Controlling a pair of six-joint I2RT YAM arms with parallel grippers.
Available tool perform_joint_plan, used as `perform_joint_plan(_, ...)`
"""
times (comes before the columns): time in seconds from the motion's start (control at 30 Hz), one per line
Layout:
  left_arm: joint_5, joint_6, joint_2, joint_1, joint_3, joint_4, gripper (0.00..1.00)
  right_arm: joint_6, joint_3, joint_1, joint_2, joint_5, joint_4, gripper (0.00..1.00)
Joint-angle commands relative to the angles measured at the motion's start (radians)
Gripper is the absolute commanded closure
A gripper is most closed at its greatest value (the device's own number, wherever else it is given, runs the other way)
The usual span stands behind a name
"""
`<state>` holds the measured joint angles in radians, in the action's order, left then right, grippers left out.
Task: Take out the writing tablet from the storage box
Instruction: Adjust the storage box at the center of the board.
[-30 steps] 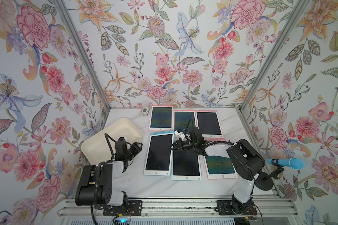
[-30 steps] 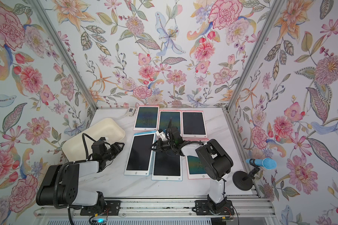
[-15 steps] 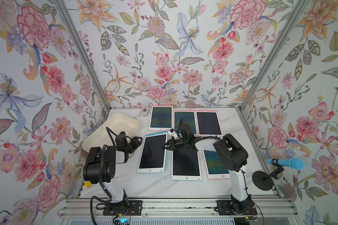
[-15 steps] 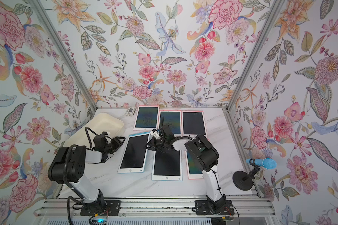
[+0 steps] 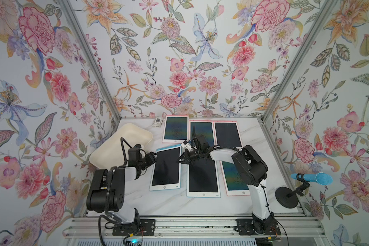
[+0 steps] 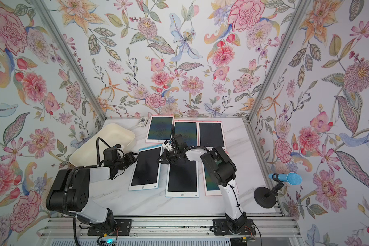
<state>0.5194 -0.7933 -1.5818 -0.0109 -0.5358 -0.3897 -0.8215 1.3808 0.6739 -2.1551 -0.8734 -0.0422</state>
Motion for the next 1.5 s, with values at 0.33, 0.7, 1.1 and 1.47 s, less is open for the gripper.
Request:
perform_joint_plan(0.33, -0.002, 0.057, -0.046, 0.009, 0.015, 0.016, 0.33, 0.031, -0.048, 0.051, -0.037, 0.174, 0.142, 0.83)
perform_joint_plan(0.7, 0.033, 0.053, -0.035, 0.009, 0.035, 0.0, 0.33, 0.025, -0.069, 0.057, -0.011, 0.239, 0.167, 0.55)
perform_joint_plan(1.1, 0.058, 0.037, 0.002, 0.011, 0.064, -0.003, 0.33, 0.08, -0.018, 0.07, 0.033, 0.405, 0.364, 0.32)
perform_joint_plan(1.47, 0.011, 0.055, 0.102, 0.011, 0.086, 0.054, 0.32, 0.124, 0.053, 0.102, 0.025, 0.49, 0.463, 0.22)
